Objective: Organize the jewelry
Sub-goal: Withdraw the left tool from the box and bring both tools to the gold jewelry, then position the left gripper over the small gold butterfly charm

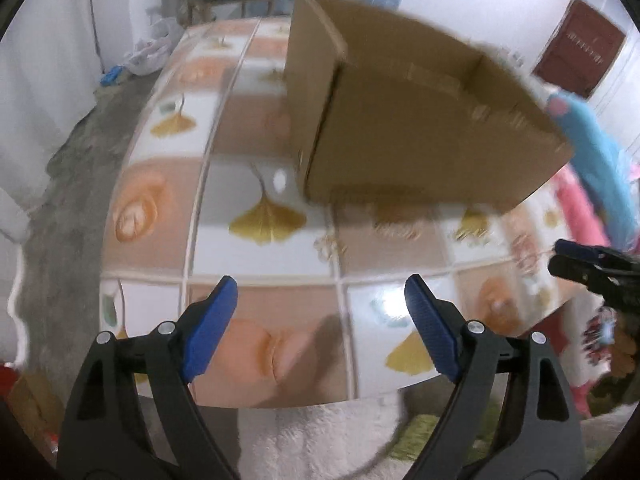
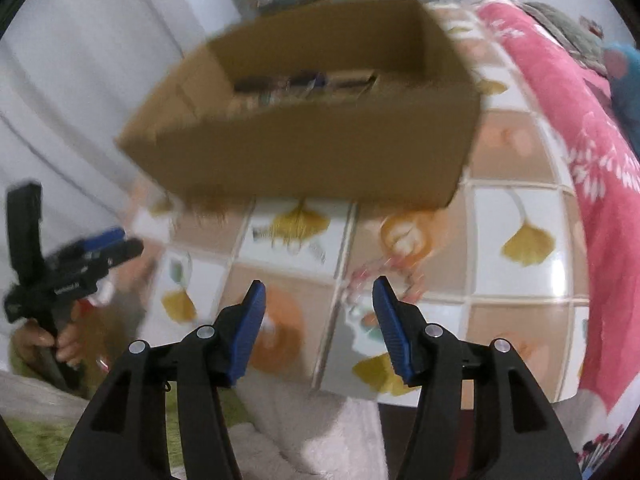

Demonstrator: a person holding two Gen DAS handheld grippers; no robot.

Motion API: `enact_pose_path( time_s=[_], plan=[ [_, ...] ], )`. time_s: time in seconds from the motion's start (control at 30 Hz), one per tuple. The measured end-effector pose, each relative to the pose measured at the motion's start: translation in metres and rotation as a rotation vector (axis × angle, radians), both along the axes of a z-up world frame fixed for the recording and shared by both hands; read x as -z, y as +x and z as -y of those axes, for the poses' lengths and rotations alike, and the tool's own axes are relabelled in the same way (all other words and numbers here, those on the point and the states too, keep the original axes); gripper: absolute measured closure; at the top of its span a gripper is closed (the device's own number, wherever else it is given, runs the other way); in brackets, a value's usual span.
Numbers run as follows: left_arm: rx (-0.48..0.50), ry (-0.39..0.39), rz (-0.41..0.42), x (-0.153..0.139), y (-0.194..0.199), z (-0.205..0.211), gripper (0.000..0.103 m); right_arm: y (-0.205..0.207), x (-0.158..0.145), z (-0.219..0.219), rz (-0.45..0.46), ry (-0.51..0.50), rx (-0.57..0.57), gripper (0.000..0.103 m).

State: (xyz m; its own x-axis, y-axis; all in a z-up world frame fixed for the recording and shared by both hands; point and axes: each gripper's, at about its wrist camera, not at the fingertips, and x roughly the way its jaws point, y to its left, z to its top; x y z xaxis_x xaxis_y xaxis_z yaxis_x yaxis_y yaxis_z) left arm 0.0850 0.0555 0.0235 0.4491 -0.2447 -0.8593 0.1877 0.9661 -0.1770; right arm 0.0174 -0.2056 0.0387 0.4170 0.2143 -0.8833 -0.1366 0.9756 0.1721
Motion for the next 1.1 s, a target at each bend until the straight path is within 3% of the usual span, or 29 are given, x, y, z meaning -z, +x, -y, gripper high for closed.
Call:
enact_pose_path(
  time_s=[0.27,0.4,0.57,0.87,1.1],
  plan=[
    [0.010,0.063,0.021,0.017,0.003,0.003,0.017,0.000,0.021,-0.044,-0.020,-0.081,-0.070,0.049],
    [0.064,0.156,0.037,0.024,0.001,0.015,0.010,-0.001,0.029,-0.048,-0.016,-0.100,-0.048,0.049],
    [0.065,0.165,0.063,0.026,0.001,0.017,0.008,-0.003,0.032,-0.053,0.018,-0.163,-0.049,0.035],
    [0.067,0.171,0.063,0.028,0.000,0.018,0.007,0.000,0.035,-0.046,0.020,-0.152,-0.046,0.014],
    [0.071,0.175,0.049,0.027,0.004,0.018,0.007,0.000,0.046,-0.057,0.022,-0.155,-0.054,0.007]
  ],
)
